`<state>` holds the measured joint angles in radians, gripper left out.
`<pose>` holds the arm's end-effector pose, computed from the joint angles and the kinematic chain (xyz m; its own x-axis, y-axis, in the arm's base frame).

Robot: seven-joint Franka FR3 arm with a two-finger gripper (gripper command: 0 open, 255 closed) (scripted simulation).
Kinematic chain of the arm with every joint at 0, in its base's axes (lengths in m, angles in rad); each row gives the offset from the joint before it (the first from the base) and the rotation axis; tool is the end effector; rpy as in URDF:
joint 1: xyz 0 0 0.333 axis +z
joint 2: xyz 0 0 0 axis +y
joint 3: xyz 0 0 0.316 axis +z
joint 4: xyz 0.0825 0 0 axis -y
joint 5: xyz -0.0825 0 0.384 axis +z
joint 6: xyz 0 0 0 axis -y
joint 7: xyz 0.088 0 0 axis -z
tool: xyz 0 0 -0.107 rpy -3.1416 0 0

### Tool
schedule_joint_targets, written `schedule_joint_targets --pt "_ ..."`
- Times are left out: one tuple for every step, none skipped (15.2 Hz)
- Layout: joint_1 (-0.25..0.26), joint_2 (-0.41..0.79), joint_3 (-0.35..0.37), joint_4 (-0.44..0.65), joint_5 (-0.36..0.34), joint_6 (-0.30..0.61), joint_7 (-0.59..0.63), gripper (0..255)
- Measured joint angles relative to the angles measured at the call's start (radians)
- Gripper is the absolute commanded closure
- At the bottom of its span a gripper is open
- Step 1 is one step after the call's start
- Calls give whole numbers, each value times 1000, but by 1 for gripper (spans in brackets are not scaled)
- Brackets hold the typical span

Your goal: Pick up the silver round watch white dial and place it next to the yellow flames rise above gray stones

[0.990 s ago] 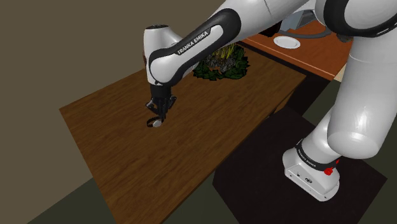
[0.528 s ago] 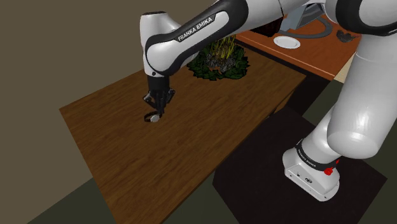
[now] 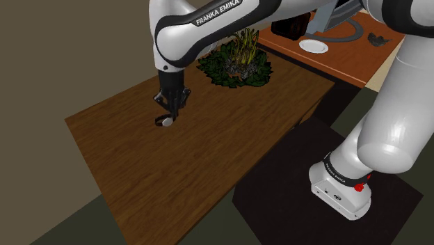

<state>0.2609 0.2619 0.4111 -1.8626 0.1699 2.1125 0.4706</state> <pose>0.4869 0.3798 0.3911 0.9866 0.1130 -0.1177 0.0854 -0.9724 -0.2171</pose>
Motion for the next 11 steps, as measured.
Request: schedule_joint_targets --pt "0 -5 1 9 1 -13 3 255" --pt "-1 -9 1 18 1 -26 4 255" --pt "-1 -16 2 22 3 -36 6 255" --pt "-1 -15 1 38 1 -51 8 255" --pt "-2 -20 2 45 3 -63 10 255" --pt "-3 -25 2 54 3 -76 12 255" --pt "-2 -29 3 60 4 -86 14 255" --pt "-3 -35 4 67 6 -99 16 255" --pt "-4 -40 4 74 6 -110 17 255" --pt "-3 -41 4 87 6 -124 21 255" --pt "-4 -46 4 94 7 -135 22 255"
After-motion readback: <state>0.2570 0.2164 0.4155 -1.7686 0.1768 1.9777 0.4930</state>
